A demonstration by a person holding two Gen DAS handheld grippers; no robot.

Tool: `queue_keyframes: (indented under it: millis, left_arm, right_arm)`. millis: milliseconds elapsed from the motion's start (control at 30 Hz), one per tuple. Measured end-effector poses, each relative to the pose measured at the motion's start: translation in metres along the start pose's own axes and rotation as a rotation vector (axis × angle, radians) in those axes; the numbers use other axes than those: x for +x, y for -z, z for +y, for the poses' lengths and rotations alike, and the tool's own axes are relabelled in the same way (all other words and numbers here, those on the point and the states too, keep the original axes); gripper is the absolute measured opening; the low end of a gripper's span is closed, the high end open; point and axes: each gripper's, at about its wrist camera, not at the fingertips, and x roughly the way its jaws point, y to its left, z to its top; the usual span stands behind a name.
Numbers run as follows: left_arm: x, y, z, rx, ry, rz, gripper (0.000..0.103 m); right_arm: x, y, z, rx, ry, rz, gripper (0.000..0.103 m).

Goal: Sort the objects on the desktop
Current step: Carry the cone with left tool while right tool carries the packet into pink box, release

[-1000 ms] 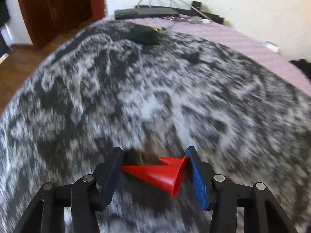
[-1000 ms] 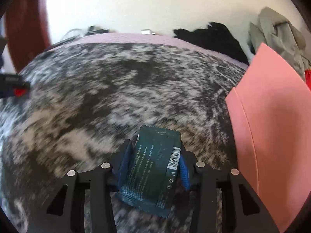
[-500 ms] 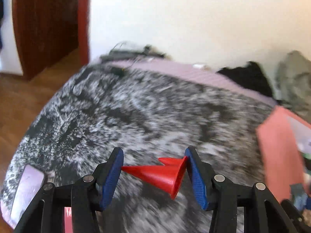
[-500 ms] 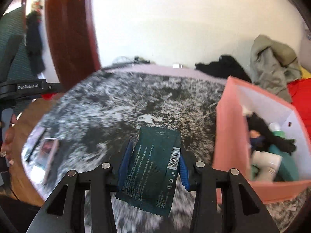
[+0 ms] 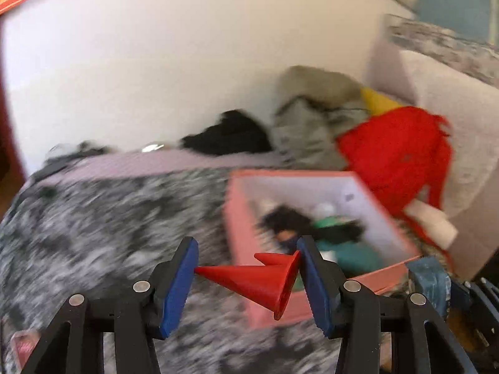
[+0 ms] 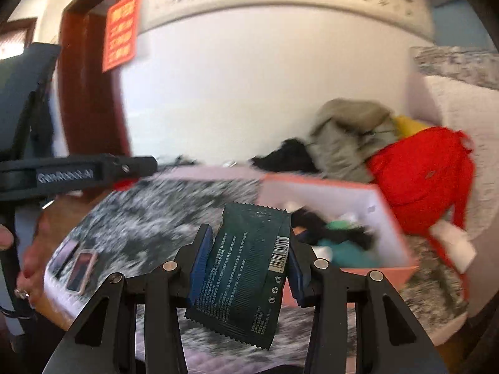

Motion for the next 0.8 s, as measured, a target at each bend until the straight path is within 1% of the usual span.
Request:
queue_keyframes:
  millis: [67,167,233,300,367,400,433,467,500,533,567,600,633,667,733,800]
  left_arm:
    - [0.015,-0.022,-0.027,0.038,0.037,-0.014,0.056]
    - [0.038,-0.050,-0.053,0.064,0.071,-0.031,0.056]
    - [0.062,-0.067,-0.064,0.070,0.082,-0.034,0.056]
    - [0.083,-0.063,-0.059,0.064,0.078,0.001,0.056]
    - [0.104,-0.057,-0.054,0.056,0.072,0.038,0.057]
    - [0.114,-0.054,-0.051,0.052,0.069,0.057,0.058]
    - [0.124,-0.051,-0.048,0.048,0.066,0.076,0.063]
    - [0.134,-0.048,-0.046,0.045,0.063,0.095,0.065]
    - [0.145,-0.045,-0.043,0.041,0.060,0.113,0.066]
    - [0.155,-0.042,-0.040,0.037,0.057,0.132,0.066]
    - [0.165,-0.039,-0.038,0.033,0.054,0.151,0.067]
    - [0.175,-0.036,-0.035,0.029,0.051,0.170,0.071]
    - [0.186,-0.033,-0.032,0.025,0.048,0.189,0.075]
    - [0.196,-0.030,-0.029,0.021,0.046,0.207,0.076]
    - [0.216,-0.024,-0.024,0.014,0.040,0.245,0.076]
    - [0.237,-0.018,-0.018,0.006,0.034,0.282,0.076]
  right_arm:
    - [-0.007,-0.016,-0.030,0.016,0.048,-0.047,0.046]
    - [-0.001,-0.045,-0.071,0.039,0.106,-0.103,0.046]
    - [0.016,-0.061,-0.096,0.057,0.132,-0.116,0.046]
    - [0.045,-0.070,-0.117,0.076,0.134,-0.104,0.046]
    - [0.090,-0.069,-0.141,0.104,0.122,-0.055,0.047]
    - [0.114,-0.066,-0.150,0.116,0.110,-0.014,0.047]
    - [0.145,-0.057,-0.161,0.133,0.088,0.062,0.050]
    - [0.180,-0.045,-0.172,0.157,0.079,0.152,0.054]
    - [0.204,-0.034,-0.180,0.177,0.097,0.221,0.070]
    - [0.221,-0.025,-0.186,0.187,0.128,0.273,0.075]
    - [0.232,-0.015,-0.190,0.186,0.153,0.303,0.075]
    - [0.236,-0.007,-0.193,0.176,0.167,0.304,0.077]
    - [0.236,-0.003,-0.195,0.169,0.179,0.293,0.084]
    - [0.233,-0.001,-0.197,0.175,0.189,0.282,0.087]
    - [0.226,0.000,-0.202,0.203,0.200,0.262,0.089]
    - [0.217,-0.007,-0.195,0.220,0.184,0.251,0.089]
